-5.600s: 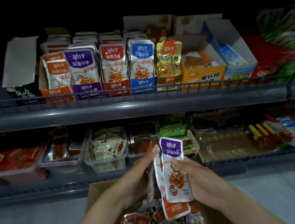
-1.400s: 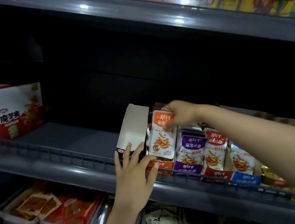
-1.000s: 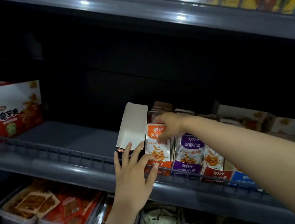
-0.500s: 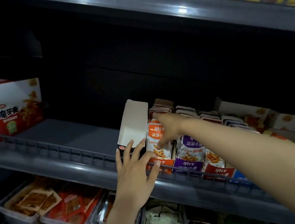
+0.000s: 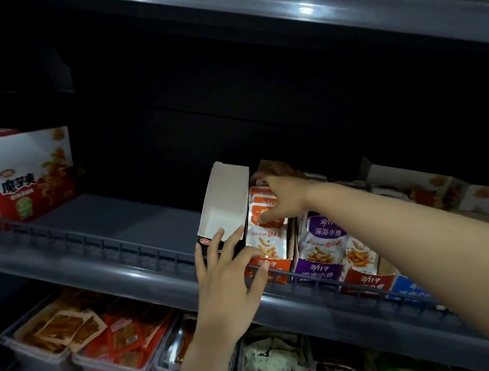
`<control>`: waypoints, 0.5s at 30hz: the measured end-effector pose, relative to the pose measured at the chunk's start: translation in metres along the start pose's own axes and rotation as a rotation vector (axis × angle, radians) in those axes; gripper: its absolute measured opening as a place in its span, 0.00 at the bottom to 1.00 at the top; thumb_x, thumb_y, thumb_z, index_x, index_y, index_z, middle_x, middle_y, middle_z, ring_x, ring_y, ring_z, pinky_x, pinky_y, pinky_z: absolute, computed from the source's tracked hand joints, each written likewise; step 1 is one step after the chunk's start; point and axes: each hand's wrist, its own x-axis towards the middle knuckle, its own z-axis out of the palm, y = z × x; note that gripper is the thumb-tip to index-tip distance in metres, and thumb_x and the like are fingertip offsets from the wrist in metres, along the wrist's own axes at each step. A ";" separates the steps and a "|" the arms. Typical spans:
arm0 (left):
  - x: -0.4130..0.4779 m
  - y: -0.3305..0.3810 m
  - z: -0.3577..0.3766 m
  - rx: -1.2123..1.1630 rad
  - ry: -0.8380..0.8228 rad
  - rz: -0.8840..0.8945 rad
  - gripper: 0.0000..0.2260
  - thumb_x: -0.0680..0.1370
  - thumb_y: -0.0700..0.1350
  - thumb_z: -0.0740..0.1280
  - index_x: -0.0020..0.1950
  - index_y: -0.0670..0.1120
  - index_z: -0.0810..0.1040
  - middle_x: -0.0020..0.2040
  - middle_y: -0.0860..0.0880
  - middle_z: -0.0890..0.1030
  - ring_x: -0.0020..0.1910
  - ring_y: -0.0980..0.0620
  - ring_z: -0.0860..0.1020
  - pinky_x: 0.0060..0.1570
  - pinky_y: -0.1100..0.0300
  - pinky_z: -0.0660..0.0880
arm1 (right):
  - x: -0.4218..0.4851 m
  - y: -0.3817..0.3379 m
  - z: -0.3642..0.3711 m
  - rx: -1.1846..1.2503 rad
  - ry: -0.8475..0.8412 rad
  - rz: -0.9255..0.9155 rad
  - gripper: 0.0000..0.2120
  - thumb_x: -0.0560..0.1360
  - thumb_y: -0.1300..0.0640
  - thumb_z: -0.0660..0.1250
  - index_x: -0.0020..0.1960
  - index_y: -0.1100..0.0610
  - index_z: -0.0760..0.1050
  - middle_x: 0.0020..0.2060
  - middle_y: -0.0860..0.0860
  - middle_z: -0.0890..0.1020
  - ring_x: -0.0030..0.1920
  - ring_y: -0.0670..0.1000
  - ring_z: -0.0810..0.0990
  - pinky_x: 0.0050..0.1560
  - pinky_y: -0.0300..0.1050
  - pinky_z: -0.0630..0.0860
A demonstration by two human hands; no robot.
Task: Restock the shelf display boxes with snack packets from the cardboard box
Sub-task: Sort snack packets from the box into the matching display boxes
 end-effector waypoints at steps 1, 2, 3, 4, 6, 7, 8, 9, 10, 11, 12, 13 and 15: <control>0.000 0.000 0.000 0.007 0.001 0.000 0.26 0.73 0.66 0.43 0.59 0.62 0.75 0.75 0.60 0.58 0.76 0.56 0.44 0.71 0.54 0.30 | 0.001 -0.001 0.000 0.000 -0.015 -0.002 0.44 0.69 0.44 0.73 0.77 0.49 0.52 0.74 0.51 0.61 0.71 0.54 0.63 0.69 0.48 0.64; 0.000 -0.001 0.001 0.011 0.002 0.003 0.26 0.73 0.66 0.43 0.59 0.62 0.74 0.75 0.59 0.59 0.76 0.56 0.45 0.71 0.54 0.30 | 0.002 -0.002 0.000 0.000 -0.034 0.001 0.45 0.68 0.45 0.74 0.77 0.49 0.52 0.73 0.51 0.63 0.70 0.54 0.65 0.68 0.50 0.67; 0.000 -0.001 0.001 0.014 0.001 0.005 0.26 0.73 0.66 0.43 0.59 0.62 0.75 0.75 0.59 0.59 0.76 0.56 0.45 0.71 0.53 0.31 | 0.002 -0.002 0.000 0.004 -0.046 0.004 0.45 0.68 0.45 0.74 0.77 0.49 0.52 0.71 0.51 0.66 0.69 0.54 0.68 0.67 0.51 0.69; 0.000 -0.002 0.001 0.015 -0.001 0.007 0.26 0.74 0.66 0.43 0.59 0.62 0.75 0.75 0.59 0.59 0.76 0.56 0.45 0.71 0.53 0.31 | 0.002 -0.003 0.000 0.009 -0.045 0.004 0.44 0.69 0.46 0.74 0.77 0.49 0.52 0.71 0.51 0.67 0.68 0.54 0.69 0.65 0.50 0.71; 0.001 -0.002 0.001 0.010 -0.001 0.015 0.25 0.74 0.66 0.44 0.60 0.61 0.75 0.75 0.57 0.60 0.76 0.55 0.46 0.72 0.53 0.32 | 0.000 -0.005 -0.004 0.029 -0.009 -0.010 0.39 0.72 0.47 0.71 0.76 0.49 0.54 0.71 0.51 0.66 0.68 0.53 0.69 0.65 0.48 0.70; 0.001 -0.002 0.000 0.007 0.003 0.021 0.25 0.74 0.65 0.45 0.60 0.60 0.75 0.75 0.56 0.61 0.76 0.54 0.47 0.72 0.52 0.32 | -0.003 -0.005 -0.008 0.035 0.018 -0.020 0.36 0.73 0.47 0.70 0.75 0.49 0.57 0.72 0.51 0.65 0.69 0.53 0.68 0.66 0.48 0.69; 0.000 -0.002 -0.001 0.007 0.006 0.026 0.25 0.75 0.65 0.45 0.61 0.60 0.75 0.75 0.56 0.62 0.77 0.53 0.48 0.72 0.52 0.33 | -0.008 -0.006 -0.011 0.032 0.045 -0.033 0.34 0.73 0.46 0.69 0.74 0.48 0.59 0.72 0.51 0.65 0.70 0.53 0.66 0.67 0.50 0.68; -0.001 -0.001 -0.002 0.009 0.007 0.027 0.25 0.75 0.65 0.46 0.63 0.59 0.74 0.75 0.55 0.62 0.77 0.53 0.48 0.73 0.51 0.34 | -0.015 -0.005 -0.014 0.024 0.069 -0.046 0.32 0.74 0.46 0.69 0.74 0.48 0.61 0.71 0.50 0.65 0.70 0.53 0.66 0.68 0.51 0.68; -0.003 0.001 -0.004 0.013 0.010 0.032 0.25 0.75 0.64 0.46 0.64 0.59 0.73 0.75 0.55 0.62 0.77 0.53 0.49 0.73 0.51 0.34 | -0.025 -0.004 -0.017 0.018 0.092 -0.058 0.31 0.74 0.45 0.68 0.73 0.47 0.61 0.71 0.50 0.65 0.70 0.53 0.65 0.68 0.51 0.67; -0.004 0.003 -0.006 0.010 0.019 0.042 0.25 0.76 0.63 0.47 0.66 0.58 0.72 0.75 0.55 0.63 0.77 0.53 0.49 0.73 0.52 0.35 | -0.036 -0.001 -0.019 0.018 0.114 -0.070 0.29 0.74 0.45 0.67 0.73 0.47 0.62 0.70 0.50 0.65 0.70 0.53 0.65 0.68 0.51 0.65; -0.007 0.005 -0.009 -0.001 0.035 0.058 0.23 0.77 0.62 0.49 0.66 0.57 0.72 0.74 0.55 0.64 0.76 0.53 0.51 0.74 0.52 0.36 | -0.050 0.002 -0.021 0.028 0.136 -0.081 0.29 0.75 0.45 0.67 0.72 0.47 0.62 0.70 0.50 0.65 0.70 0.52 0.64 0.69 0.50 0.63; -0.012 0.008 -0.012 -0.018 0.054 0.076 0.22 0.77 0.61 0.50 0.66 0.56 0.72 0.73 0.54 0.65 0.76 0.53 0.53 0.74 0.52 0.39 | -0.065 0.006 -0.022 0.046 0.161 -0.093 0.28 0.75 0.46 0.67 0.72 0.47 0.62 0.71 0.49 0.64 0.70 0.51 0.62 0.69 0.49 0.61; -0.027 0.017 -0.019 -0.075 0.092 0.089 0.19 0.78 0.58 0.54 0.64 0.54 0.73 0.70 0.54 0.69 0.73 0.53 0.60 0.74 0.52 0.50 | -0.098 0.016 -0.019 0.089 0.240 -0.121 0.27 0.75 0.48 0.67 0.72 0.49 0.64 0.70 0.49 0.64 0.70 0.51 0.62 0.70 0.46 0.59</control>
